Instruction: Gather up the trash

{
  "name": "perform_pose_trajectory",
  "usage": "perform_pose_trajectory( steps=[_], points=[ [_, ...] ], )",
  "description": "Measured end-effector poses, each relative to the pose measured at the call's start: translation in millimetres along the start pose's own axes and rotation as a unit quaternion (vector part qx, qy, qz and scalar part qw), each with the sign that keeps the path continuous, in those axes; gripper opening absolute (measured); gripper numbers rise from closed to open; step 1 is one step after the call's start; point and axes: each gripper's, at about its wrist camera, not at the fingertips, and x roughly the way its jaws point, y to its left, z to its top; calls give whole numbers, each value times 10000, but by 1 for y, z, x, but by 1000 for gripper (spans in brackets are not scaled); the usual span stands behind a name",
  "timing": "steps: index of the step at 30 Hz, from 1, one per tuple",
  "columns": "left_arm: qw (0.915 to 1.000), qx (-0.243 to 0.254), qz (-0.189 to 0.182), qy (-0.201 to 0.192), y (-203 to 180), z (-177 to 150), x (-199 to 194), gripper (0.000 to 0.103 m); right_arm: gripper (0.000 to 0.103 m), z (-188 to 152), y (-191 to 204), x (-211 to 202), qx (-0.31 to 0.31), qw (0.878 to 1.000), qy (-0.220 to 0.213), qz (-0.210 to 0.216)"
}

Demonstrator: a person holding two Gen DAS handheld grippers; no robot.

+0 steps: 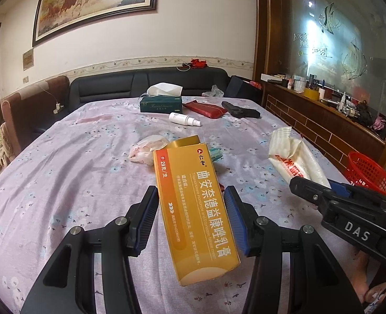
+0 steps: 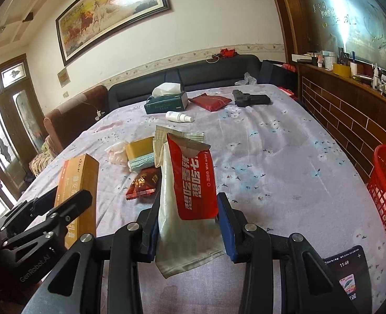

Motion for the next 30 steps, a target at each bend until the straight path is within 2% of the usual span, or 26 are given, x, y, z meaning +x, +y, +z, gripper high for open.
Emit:
perform_pose_trajectory(
  steps=[30],
  points=[
    [9999,62,28,102,-3,-4,2,51,42,-5,1,-10,43,9999,107,120]
  ],
)
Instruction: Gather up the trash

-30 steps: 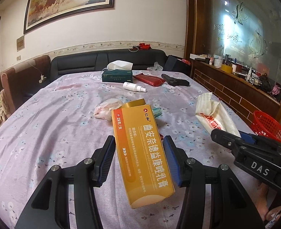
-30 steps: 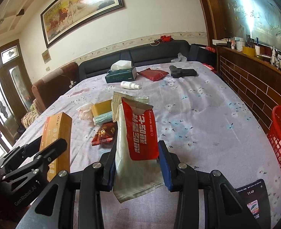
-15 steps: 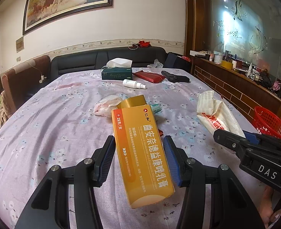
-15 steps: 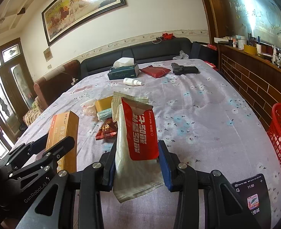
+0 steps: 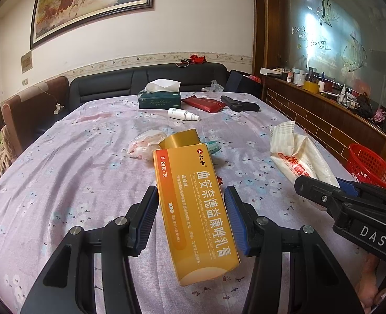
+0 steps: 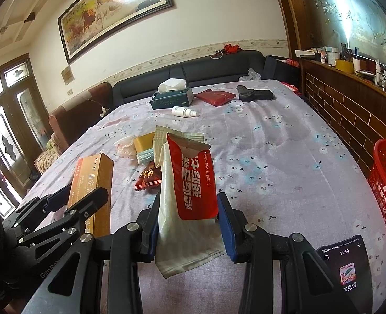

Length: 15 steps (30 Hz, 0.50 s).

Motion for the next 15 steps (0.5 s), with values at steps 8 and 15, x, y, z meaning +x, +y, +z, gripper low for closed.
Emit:
perform_pose_trajectory(
  steps=[8,15],
  points=[
    [10000,24,-5,8,0,-1,-1,51,42,1,-1,-5,41,10000,-11,5],
    [10000,31,-24,33,-1,-1,-2,51,42,1,-2,-7,52,10000,-23,-23]
  ],
)
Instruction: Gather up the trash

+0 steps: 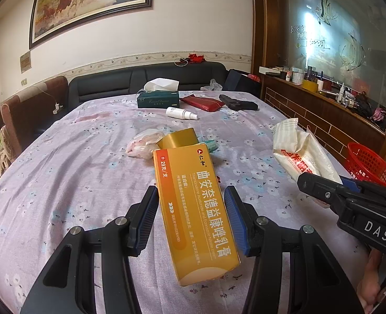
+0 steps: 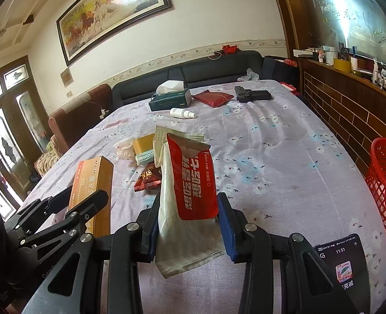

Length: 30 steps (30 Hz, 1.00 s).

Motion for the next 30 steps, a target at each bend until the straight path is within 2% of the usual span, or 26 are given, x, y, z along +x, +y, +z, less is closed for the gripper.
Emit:
perform_pose_trajectory(
  steps=[19,30],
  points=[
    [9999,-2,-91,109,1,-1,3,51,42,1,-6,-1,51,9999,50,-120],
    [9980,-55,-562,300,-3,12,4,51,42,7,-22,-13,369,9993,47,11]
  ],
)
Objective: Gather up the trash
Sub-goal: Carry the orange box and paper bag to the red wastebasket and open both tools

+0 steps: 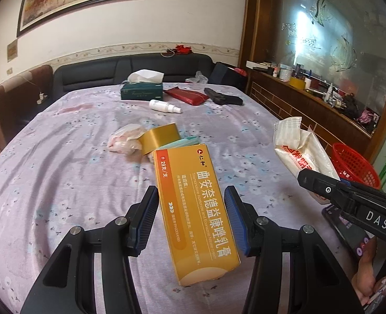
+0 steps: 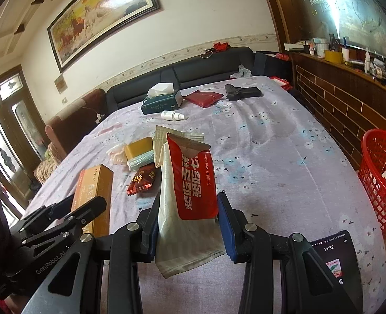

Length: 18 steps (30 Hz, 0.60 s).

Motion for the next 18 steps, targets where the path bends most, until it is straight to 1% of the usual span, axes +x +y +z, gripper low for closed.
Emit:
perform_pose_trajectory(
  steps=[4,6,9,11,13,15,16,18],
  points=[
    [9996,205,-202,13,-17,11,-2,51,42,7,-15,-15,233,9997,-73,58],
    [9985,344,-424,38,-30,18,-3,51,42,12,-27,-27,402,9991,-136,76],
    [9954,550,-776,119,-55,28,-5,51,42,19,-58,-55,736,9968,-309,41],
    [9922,667,-1042,180,-73,35,-5,51,42,22,-75,-72,846,9954,-441,-77],
    [9867,799,-1377,316,-96,42,-2,51,42,23,-101,-97,998,9924,-647,-312],
    [9817,879,-1634,422,-115,46,-1,51,42,22,-121,-114,1131,9894,-773,-479],
    [9785,941,-1770,482,-128,49,0,51,42,21,-138,-126,1259,9866,-855,-596],
    [9735,1061,-1951,549,-152,55,3,51,42,20,-159,-141,1419,9828,-928,-739]
  ],
)
